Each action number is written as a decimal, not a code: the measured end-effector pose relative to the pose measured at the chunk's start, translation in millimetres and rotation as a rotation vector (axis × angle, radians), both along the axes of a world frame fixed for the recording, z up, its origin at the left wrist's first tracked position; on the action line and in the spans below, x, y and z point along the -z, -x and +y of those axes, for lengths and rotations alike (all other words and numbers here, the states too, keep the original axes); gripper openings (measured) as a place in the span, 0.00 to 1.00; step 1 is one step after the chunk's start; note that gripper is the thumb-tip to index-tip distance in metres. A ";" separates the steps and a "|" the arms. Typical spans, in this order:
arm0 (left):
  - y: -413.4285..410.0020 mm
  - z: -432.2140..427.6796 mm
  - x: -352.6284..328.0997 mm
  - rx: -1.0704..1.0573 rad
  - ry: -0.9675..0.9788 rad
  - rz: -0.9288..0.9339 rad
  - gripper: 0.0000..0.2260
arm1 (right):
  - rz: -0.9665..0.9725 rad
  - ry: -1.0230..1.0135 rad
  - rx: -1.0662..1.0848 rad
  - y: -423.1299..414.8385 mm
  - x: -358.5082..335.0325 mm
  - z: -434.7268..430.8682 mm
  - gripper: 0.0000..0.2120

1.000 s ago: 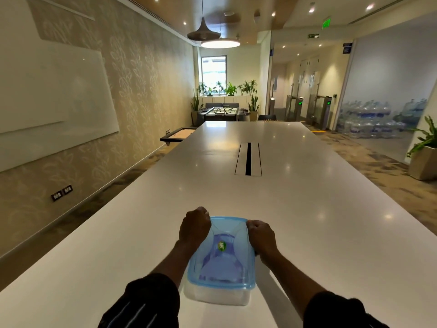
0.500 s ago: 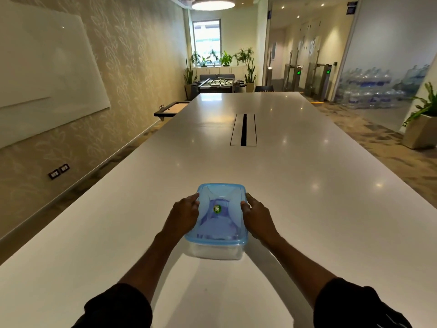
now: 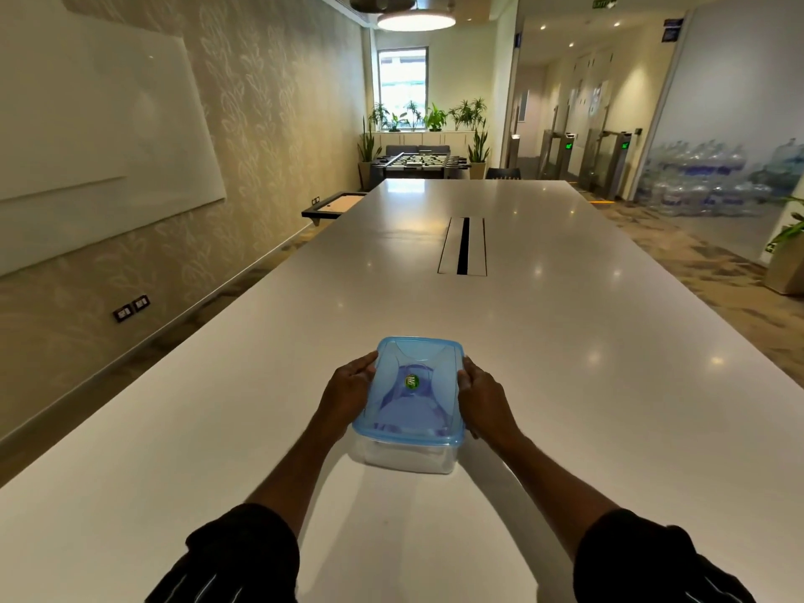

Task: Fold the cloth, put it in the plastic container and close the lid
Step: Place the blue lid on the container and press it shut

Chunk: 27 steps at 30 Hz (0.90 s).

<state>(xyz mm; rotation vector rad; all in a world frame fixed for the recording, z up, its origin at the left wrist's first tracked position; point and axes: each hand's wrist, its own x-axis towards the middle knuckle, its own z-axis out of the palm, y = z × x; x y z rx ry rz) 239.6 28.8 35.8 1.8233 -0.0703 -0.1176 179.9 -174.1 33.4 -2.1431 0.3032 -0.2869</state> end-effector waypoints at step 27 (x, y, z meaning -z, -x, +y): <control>1.6 -4.1 -5.6 0.071 -0.394 -0.194 0.19 | -0.016 0.134 0.022 0.1 1.7 -0.5 0.20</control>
